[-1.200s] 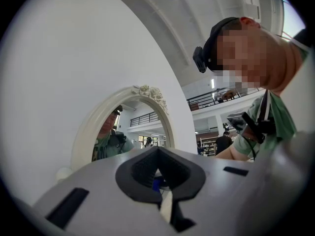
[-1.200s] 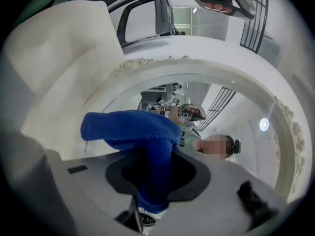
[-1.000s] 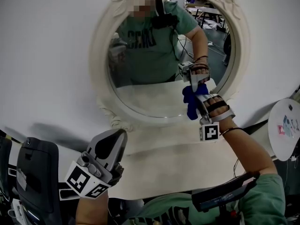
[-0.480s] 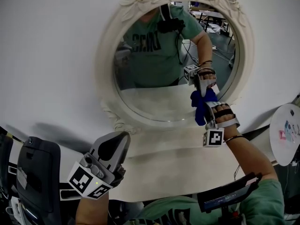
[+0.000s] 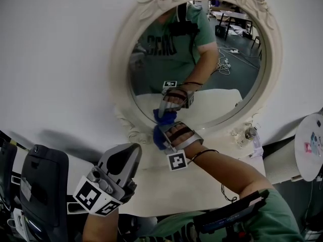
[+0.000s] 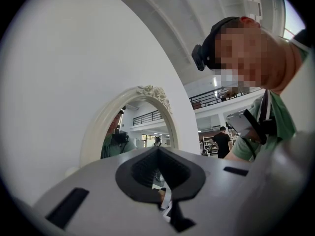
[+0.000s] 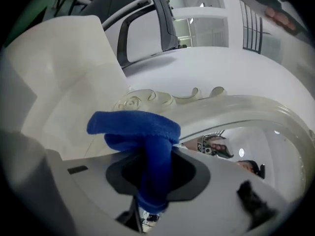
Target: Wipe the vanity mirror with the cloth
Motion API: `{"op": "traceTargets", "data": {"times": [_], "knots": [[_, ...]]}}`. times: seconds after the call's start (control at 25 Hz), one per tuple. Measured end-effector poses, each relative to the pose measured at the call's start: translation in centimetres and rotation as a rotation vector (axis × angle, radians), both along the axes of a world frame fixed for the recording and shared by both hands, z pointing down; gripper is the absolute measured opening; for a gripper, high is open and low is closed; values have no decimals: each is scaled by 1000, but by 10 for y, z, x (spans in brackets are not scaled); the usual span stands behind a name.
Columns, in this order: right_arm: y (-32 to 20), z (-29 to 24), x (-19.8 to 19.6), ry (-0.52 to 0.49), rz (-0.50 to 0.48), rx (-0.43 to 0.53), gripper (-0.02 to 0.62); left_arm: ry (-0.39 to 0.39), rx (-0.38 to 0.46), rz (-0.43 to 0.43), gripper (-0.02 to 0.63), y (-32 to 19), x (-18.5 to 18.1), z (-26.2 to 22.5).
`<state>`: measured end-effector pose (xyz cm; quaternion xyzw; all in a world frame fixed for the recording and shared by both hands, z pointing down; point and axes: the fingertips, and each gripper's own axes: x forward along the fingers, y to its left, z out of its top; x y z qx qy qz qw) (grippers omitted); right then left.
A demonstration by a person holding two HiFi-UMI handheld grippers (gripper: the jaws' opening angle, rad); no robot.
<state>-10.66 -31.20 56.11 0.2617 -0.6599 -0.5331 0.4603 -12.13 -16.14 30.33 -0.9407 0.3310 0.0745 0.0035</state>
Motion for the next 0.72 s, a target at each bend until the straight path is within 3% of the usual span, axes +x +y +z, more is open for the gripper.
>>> {"op": "traceTargets", "data": {"times": [0.24,0.4,0.56,0.72], "knots": [[-9,17,9,18,-10,-9,107,-2,-12,-8,-3,-5,-4,5],[-4,46,35,26,3,-78,107,-4,-10,8,-3,-7,6,4],[-2,78,116,57,97,-126,107,-1,-3,22,-3,-8,13,1],[-9,65,207,166,239,-64,97,-1,-7,31,-3,-12,20,1]]}}
